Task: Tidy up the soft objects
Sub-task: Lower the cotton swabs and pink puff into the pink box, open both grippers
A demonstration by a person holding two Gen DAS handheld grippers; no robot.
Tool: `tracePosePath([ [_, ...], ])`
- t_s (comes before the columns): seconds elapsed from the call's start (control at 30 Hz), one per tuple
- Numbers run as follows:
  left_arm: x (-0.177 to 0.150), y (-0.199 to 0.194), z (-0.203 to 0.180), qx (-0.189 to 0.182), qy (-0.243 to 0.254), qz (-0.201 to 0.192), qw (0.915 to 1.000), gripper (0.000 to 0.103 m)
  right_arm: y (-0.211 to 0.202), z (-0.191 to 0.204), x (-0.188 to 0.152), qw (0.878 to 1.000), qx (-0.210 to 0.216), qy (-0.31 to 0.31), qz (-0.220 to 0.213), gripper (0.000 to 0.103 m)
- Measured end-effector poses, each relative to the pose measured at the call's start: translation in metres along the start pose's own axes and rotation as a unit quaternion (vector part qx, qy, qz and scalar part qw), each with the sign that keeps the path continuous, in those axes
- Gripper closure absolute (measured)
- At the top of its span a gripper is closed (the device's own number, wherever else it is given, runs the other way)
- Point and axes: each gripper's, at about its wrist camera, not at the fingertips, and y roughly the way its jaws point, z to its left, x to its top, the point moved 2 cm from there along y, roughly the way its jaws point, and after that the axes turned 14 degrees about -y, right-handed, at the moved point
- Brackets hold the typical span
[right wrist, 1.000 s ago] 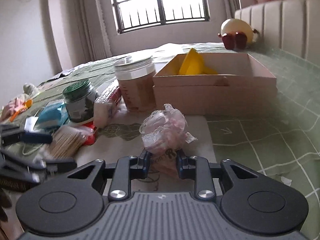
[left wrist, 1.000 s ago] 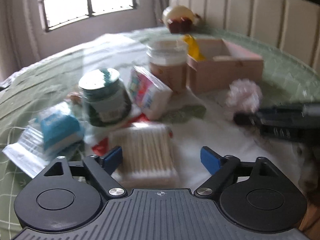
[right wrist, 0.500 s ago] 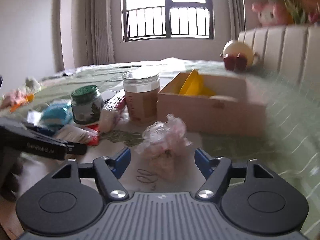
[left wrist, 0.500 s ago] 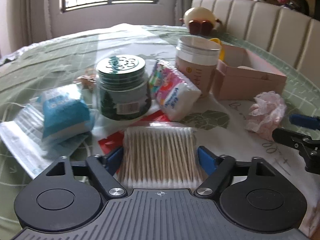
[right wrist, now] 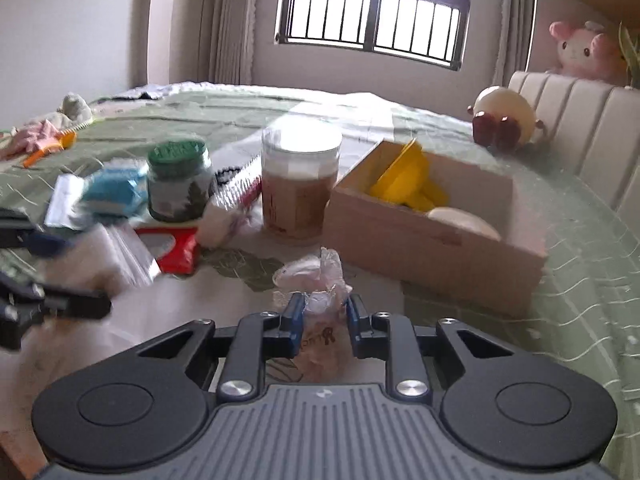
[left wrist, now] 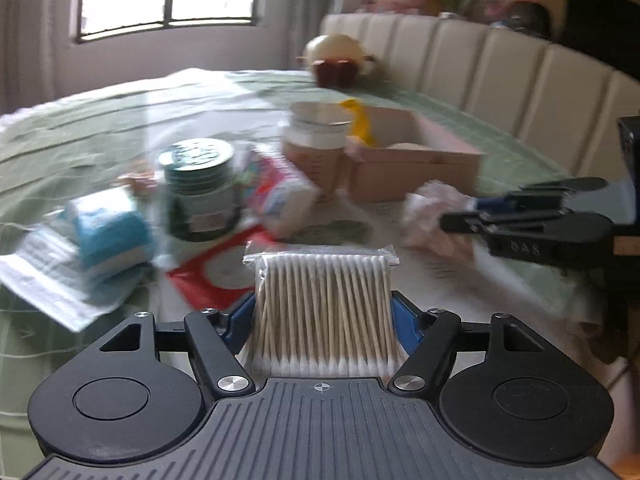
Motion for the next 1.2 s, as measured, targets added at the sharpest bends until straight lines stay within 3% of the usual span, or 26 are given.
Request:
tracePosePath([
  [0.13, 0.025, -0.011, -0.023, -0.04, 0.006, -0.028, 0.9988, 0.028, -0.048, -0.027, 0.014, 0.999, -0.007, 0.015, -0.038, 0.084],
  [0.23, 0.063, -0.014, -0.046, -0.074, 0.012, -0.065, 0.9951, 0.028, -0.073, -0.059, 0.034, 0.997, -0.03, 0.022, -0.066, 0.084],
  [0.33, 0.109, -0.001, -0.071, -0.105, 0.018, -0.086, 0.9906, 0.028, -0.077, -0.099, 0.061, 0.994, -0.053, 0.034, -0.085, 0.084],
  [0.43, 0.15, 0.036, -0.094, -0.109, 0.021, -0.093, 0.9895, 0.028, -0.057, -0.138, 0.084, 0.993, -0.079, 0.04, -0.084, 0.084],
  [0.6, 0.19, 0.131, -0.112, -0.143, -0.042, -0.04, 0.988, 0.025, 0.015, -0.201, 0.105, 0.993, -0.049, 0.097, -0.037, 0.083],
  [0.67, 0.187, 0.186, -0.113, -0.102, -0.062, 0.029, 0.9924, 0.027, 0.057, -0.223, 0.103, 0.991, -0.019, 0.129, 0.004, 0.067],
  [0.7, 0.184, 0.209, -0.116, -0.073, -0.05, 0.064, 0.994, 0.027, 0.075, -0.23, 0.098, 0.989, -0.007, 0.146, 0.021, 0.065],
  [0.73, 0.177, 0.228, -0.121, -0.041, -0.019, 0.089, 0.995, 0.028, 0.089, -0.236, 0.092, 0.986, -0.003, 0.161, 0.035, 0.064],
  [0.77, 0.172, 0.232, -0.13, -0.02, 0.021, 0.084, 0.9961, 0.028, 0.099, -0.24, 0.084, 0.984, 0.0, 0.172, 0.043, 0.064],
  [0.83, 0.164, 0.227, -0.14, -0.011, 0.048, 0.072, 0.9962, 0.028, 0.105, -0.234, 0.068, 0.983, 0.011, 0.178, 0.046, 0.064],
  [0.9, 0.16, 0.213, -0.138, -0.028, 0.03, 0.062, 0.9972, 0.03, 0.104, -0.219, 0.054, 0.984, 0.01, 0.169, 0.048, 0.064],
  [1.0, 0.153, 0.175, -0.123, -0.051, -0.006, 0.013, 0.9986, 0.034, 0.095, -0.192, 0.039, 0.987, 0.011, 0.155, 0.044, 0.064],
  [1.13, 0.14, 0.12, -0.089, -0.054, -0.044, -0.041, 0.9967, 0.034, 0.069, -0.153, 0.032, 0.991, 0.008, 0.134, 0.021, 0.064],
  [1.2, 0.128, 0.095, -0.063, -0.042, -0.065, -0.051, 0.9957, 0.034, 0.057, -0.136, 0.033, 0.992, 0.015, 0.126, 0.01, 0.057],
])
